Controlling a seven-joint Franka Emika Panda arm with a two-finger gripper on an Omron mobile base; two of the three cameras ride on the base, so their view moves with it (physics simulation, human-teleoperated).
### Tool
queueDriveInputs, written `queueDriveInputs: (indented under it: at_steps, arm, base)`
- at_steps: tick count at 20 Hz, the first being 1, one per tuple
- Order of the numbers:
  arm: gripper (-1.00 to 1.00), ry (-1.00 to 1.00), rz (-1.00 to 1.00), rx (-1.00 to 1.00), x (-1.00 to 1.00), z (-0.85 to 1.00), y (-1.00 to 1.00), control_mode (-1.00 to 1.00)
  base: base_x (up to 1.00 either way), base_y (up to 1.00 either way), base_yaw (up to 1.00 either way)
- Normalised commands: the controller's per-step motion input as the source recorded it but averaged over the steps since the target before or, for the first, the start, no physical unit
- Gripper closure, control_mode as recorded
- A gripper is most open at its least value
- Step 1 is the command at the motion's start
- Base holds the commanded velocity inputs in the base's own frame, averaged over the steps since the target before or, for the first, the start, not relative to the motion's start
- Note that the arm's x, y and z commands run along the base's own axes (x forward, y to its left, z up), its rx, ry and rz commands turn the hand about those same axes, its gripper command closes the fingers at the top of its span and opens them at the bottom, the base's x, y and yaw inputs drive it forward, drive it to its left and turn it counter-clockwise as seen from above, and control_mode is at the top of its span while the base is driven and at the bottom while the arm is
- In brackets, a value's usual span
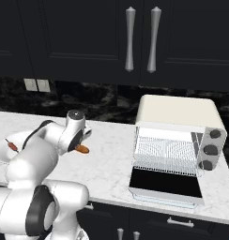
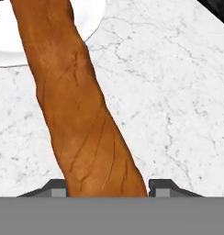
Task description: Pick up the kebab skewer and baguette bread, and place them inside the toaster oven. Close the toaster oven door and start by setting the timer.
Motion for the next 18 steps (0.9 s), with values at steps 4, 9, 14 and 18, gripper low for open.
queueDriveInputs:
  at_steps: [4, 9, 14, 18]
  arm:
    - [1.00, 0.00, 0.00, 0.00, -0.05, 0.37, -0.80, -1.00]
    - [1.00, 0.00, -0.03, 0.00, -0.02, 0.41, -0.62, -1.00]
    - [1.00, -0.01, -0.01, 0.00, -0.13, 0.32, -0.66, -1.00]
    - [1.00, -0.04, 0.00, 0.00, -0.16, 0.11, -0.74, -1.00]
  base:
    - [0.00, 0.00, 0.00]
    - [0.00, 0.00, 0.00]
    - [0.00, 0.00, 0.00]
    - [0.00, 0.00, 0.00]
